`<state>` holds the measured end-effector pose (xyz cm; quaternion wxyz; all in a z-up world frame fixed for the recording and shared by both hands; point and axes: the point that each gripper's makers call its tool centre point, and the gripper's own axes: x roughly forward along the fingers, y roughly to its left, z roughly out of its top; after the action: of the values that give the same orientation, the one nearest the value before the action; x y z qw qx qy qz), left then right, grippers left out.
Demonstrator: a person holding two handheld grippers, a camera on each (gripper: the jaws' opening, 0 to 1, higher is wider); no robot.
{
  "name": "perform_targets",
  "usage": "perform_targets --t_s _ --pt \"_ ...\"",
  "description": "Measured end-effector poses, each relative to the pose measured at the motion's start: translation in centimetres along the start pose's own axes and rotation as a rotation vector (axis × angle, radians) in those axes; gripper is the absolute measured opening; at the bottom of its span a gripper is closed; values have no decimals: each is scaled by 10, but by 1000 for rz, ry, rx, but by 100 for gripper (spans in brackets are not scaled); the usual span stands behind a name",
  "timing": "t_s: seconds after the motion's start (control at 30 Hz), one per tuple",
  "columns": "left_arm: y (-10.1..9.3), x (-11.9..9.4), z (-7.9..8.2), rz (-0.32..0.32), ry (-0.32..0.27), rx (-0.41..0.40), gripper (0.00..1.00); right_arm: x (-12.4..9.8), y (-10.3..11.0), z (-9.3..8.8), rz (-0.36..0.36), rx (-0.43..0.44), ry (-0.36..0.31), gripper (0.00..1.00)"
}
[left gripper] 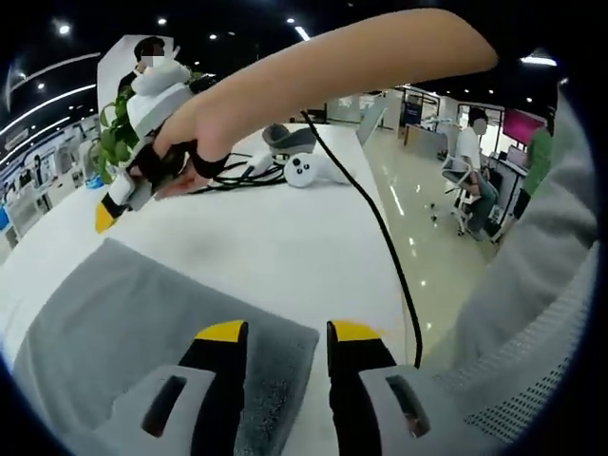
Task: Fold the towel on the table until its edges align and the towel forms a compact rectangular stack.
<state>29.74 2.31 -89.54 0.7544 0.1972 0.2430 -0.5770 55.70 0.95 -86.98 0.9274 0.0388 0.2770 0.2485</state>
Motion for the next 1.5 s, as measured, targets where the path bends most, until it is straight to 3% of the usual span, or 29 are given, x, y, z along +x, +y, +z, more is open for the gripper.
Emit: perform_targets --t_s 0.13,0.37,0.47,0.6,0.73,0.83,0.97,1.3,1.5 --pt "-6 3 -3 -33 8 5 25 14 -3 2 -3 -2 -5 43" --pt "-6 12 -4 -27 -6 -17 25 38 -13 -6 -7 -33 16 39" --pt "-10 17 -8 -38 -3 -33 25 43 -18 -11 -8 2 13 35" --pt "-9 18 -5 -25 -12 -21 24 42 -21 -13 -25 -2 8 33" --pt "-10 19 -7 7 -6 46 24 47 -26 -15 -32 -7 27 32" --pt "-9 18 -7 12 -9 37 25 54 -26 -17 -40 -38 27 30" --pt "-7 18 -8 24 -20 28 23 55 -24 -17 -53 -177 52 25" --pt "-2 18 -8 62 -38 3 15 57 -11 -17 -30 -193 22 11" --pt "2 18 -8 87 -41 7 9 54 -7 -16 -21 -149 2 3"
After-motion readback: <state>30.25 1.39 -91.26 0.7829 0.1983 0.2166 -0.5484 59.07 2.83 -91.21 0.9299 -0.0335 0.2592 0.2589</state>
